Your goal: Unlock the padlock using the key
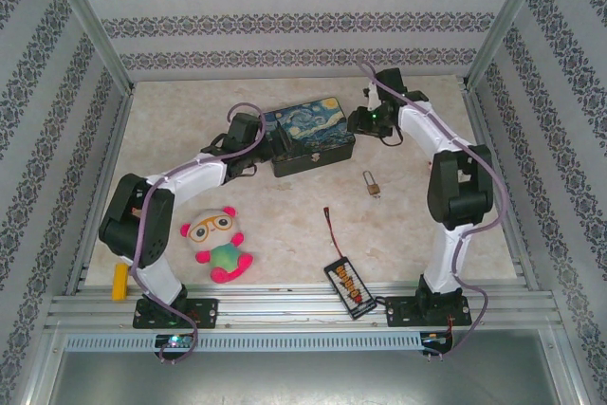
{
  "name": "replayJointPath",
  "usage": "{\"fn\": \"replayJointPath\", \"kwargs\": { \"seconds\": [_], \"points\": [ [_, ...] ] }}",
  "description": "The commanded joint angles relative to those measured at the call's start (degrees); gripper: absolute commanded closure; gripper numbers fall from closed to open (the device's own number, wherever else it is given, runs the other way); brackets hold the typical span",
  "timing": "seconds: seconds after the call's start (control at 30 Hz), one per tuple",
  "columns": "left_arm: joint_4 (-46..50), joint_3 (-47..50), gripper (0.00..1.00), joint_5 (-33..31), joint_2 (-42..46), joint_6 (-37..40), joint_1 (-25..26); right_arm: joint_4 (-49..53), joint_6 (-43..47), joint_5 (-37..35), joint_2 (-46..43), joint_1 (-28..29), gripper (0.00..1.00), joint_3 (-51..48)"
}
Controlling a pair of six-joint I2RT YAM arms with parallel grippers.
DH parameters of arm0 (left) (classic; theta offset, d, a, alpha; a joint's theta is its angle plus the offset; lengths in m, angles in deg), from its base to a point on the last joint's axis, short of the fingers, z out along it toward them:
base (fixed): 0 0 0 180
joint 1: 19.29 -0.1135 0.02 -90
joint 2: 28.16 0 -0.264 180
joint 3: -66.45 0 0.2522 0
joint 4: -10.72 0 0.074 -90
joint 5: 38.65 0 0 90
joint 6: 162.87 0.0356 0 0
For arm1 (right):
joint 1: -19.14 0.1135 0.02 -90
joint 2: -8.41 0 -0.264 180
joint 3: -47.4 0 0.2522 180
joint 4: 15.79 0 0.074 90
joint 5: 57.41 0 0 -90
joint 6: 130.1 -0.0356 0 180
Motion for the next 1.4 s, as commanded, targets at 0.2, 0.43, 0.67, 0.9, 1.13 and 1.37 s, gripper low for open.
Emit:
{"fn": "replayJointPath", "kwargs": {
  "seconds": [0.2, 0.43, 0.67, 0.9, 1.13, 1.37],
  "points": [
    [0.7, -4.9, 0.02, 3.5, -4.5, 2.5, -0.9, -2.2, -1.0, 4.8, 4.5, 1.9, 0.62, 2.0],
    [-1.0, -4.4, 0.23, 8.0, -5.4, 2.2, -0.9, -3.7, -3.7, 4.9, -0.9, 4.5, 0.72, -5.7],
    [-3.3, -0.9, 0.29, 11.4, -3.8, 1.1, -0.5, -6.1, -9.2, 3.1, -11.0, 7.8, 0.72, -19.0],
    [-5.1, 5.2, 0.29, 11.6, 0.3, -1.2, 2.1, -8.9, -13.0, 0.0, -19.5, 9.4, 0.72, -28.5],
    [-7.8, 9.0, 0.27, 9.3, 2.7, -3.8, 5.1, -9.2, -13.1, -1.9, -20.9, 8.8, 0.71, -30.4],
    [-7.2, 7.7, 0.24, 6.8, 2.4, -3.4, 5.3, -9.6, -12.9, -1.6, -19.4, 8.4, 0.69, -29.6]
  ]
}}
